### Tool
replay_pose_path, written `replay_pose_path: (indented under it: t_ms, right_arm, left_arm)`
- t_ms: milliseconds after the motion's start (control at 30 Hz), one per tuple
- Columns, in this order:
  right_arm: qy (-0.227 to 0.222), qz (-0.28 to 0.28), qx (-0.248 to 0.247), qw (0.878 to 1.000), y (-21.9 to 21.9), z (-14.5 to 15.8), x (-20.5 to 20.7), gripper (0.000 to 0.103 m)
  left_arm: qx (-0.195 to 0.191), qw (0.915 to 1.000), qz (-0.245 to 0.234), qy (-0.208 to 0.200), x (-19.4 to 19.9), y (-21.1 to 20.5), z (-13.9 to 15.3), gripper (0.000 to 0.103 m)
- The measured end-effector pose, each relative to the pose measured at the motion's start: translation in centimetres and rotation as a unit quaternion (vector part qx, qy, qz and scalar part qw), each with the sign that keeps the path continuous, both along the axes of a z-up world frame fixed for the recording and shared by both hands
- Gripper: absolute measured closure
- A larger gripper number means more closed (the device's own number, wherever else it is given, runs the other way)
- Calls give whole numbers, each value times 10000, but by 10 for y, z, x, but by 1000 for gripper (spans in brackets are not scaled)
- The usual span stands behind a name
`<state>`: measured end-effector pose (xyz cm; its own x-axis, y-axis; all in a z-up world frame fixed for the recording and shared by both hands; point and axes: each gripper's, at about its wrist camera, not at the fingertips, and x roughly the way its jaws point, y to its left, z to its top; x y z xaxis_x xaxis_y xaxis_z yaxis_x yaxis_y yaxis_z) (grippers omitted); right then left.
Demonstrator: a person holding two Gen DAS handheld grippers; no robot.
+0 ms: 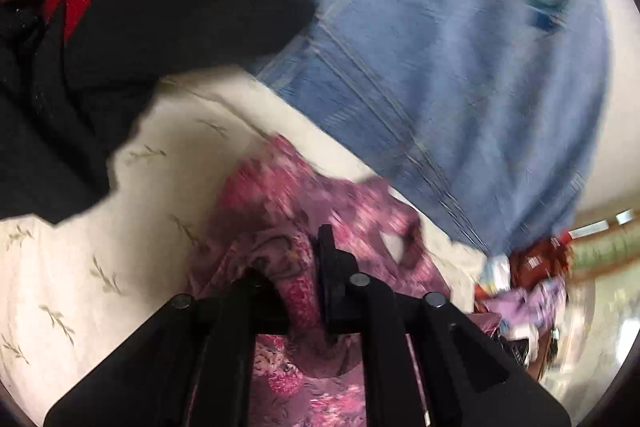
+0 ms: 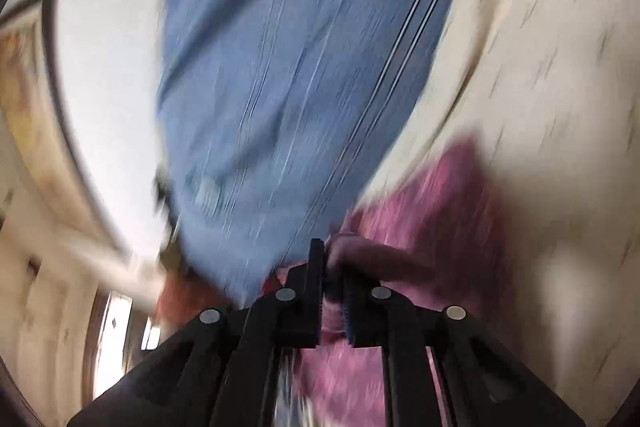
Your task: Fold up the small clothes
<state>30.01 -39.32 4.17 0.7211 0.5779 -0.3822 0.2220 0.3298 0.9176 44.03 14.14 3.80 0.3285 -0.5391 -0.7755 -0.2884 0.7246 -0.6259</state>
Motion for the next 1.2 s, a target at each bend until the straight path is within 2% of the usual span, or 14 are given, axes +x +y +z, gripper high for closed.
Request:
replay_pose_path:
  t_ms: [33,100,167,267,367,567,700,733,767,833,900,967,1067,1200]
  right_arm:
    - [282,-154,-126,9994,-10,-8,9,92]
    - [658,-109,-171,9976,-15,-20,16,89]
    - [723,-1,-477,9962,-16,-20,9,77]
    - [611,92,-727,9954,-16,-14,-8,71]
    - [654,194,-1082,9918,-15,-10,-13,68]
    - [800,214,-1723,9816,-6,-6,1,64]
    - [1087,260,-1923,9750,2,-21,18,64]
    - [1075,330,-2072,9718,7,-24,23,67]
    - [1076,443,-2218,9681,11,-23,27,87]
    - [857,520,-2614,9600,18,-13,32,95]
    - [560,210,-2465,9673,11,-4,27,99]
    - [734,127,-2322,9698,2,-15,27,99]
    - [1277,399,-2465,9599,3,-43,33,99]
    - [1169,127,-2379,9641,-2,-24,17,93]
  left_arm:
    - [-274,9993,93,256,6,4,-8,92]
    - [-785,9955,158,507,13,10,-16,74]
    - [-622,9968,312,384,12,21,-10,60]
    - [-360,9986,394,37,4,34,5,39]
    - [-289,9992,264,-65,-5,38,9,37]
    - [523,9973,-502,-121,-15,1,-1,35]
    - [1028,9923,-683,0,-11,-17,-20,35]
    - [1134,9912,-688,-34,-9,-19,-20,36]
    - [1241,9896,-713,-121,-8,-21,-20,48]
    - [1482,9861,-689,-303,-9,-22,-18,61]
    - [1546,9855,-617,-332,-7,-19,-23,64]
    - [1638,9848,-561,-156,-3,-15,-36,65]
    - [1459,9885,-370,-114,-5,-4,-39,65]
    - [1337,9907,-226,-122,-26,17,-26,65]
